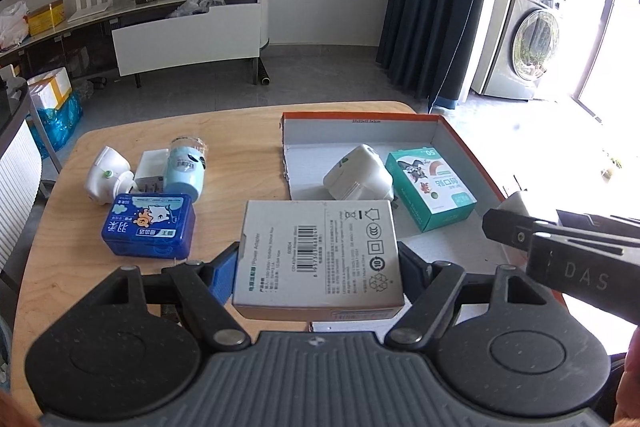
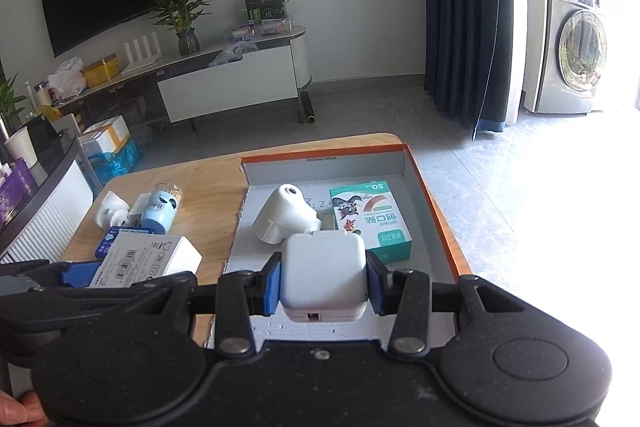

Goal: Organize rigid objects

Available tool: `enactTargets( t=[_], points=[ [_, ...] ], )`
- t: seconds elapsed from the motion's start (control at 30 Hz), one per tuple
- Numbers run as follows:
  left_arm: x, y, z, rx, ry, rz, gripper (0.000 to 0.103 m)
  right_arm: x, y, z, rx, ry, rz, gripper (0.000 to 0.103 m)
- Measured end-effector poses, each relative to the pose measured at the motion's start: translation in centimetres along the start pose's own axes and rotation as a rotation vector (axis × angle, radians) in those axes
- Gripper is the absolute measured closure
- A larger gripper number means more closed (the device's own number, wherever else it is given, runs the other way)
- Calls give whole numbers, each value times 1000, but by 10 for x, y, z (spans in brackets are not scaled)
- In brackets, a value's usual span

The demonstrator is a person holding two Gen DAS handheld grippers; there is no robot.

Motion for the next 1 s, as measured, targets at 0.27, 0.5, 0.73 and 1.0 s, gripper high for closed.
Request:
enactTargets(
  t=[0.27, 0.5, 0.73, 1.0],
  points=[
    [-5, -1, 8, -7, 8, -4, 25, 1, 0, 7, -5, 11, 5, 52],
    [-7, -1, 13, -13, 16, -9, 25, -1, 1, 9, -7, 19, 3, 52],
    [-10, 1, 18, -22, 26, -17, 25, -3, -2, 11, -6, 26, 5, 52],
    [-15, 4, 23, -36, 33, -28, 24, -6, -2, 12, -5, 30, -2, 52]
  ],
)
Point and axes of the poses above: each gripper's, at about its wrist camera, not at the fingertips, and x roughly against the way its jaws point, z to its right, y to its underside, the point moved 6 cm from there along -x, roughly the way its jaws point, and after that the axes turned 6 degrees about z, right-handed, at the moved point
